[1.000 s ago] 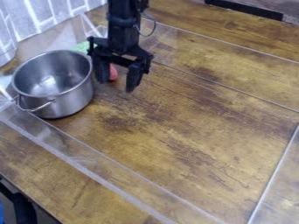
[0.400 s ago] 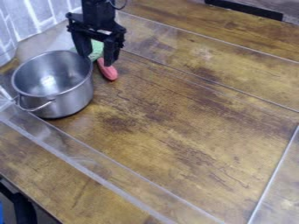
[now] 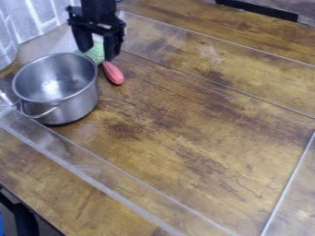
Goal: Move the pink spoon to the right side of the table
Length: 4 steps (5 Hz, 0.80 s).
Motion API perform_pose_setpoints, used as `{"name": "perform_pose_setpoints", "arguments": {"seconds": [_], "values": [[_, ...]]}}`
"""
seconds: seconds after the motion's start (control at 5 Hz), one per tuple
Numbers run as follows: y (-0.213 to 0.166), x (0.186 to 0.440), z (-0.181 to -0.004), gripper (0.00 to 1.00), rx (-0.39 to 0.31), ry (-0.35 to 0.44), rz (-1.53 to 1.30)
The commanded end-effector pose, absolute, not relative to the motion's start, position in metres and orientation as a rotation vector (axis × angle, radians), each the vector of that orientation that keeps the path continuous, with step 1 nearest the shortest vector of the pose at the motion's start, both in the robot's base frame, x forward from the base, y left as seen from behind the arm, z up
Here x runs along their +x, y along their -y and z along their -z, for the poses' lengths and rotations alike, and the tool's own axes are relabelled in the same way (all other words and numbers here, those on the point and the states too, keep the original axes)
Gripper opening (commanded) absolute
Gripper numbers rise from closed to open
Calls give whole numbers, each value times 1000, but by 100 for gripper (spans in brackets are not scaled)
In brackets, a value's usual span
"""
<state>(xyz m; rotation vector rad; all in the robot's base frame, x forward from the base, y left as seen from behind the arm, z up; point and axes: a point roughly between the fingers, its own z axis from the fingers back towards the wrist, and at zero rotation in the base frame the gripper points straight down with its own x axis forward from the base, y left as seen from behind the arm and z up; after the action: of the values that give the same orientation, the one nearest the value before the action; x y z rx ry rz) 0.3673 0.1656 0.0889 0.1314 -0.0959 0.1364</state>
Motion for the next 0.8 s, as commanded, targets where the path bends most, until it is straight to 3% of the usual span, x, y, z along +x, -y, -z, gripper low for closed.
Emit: {"name": "perform_pose_setpoints", "arguments": {"seconds": [0.0, 0.6], "values": [[-170, 381, -108, 100, 145, 167, -32], [-153, 401, -83, 100, 120, 135, 91]]}}
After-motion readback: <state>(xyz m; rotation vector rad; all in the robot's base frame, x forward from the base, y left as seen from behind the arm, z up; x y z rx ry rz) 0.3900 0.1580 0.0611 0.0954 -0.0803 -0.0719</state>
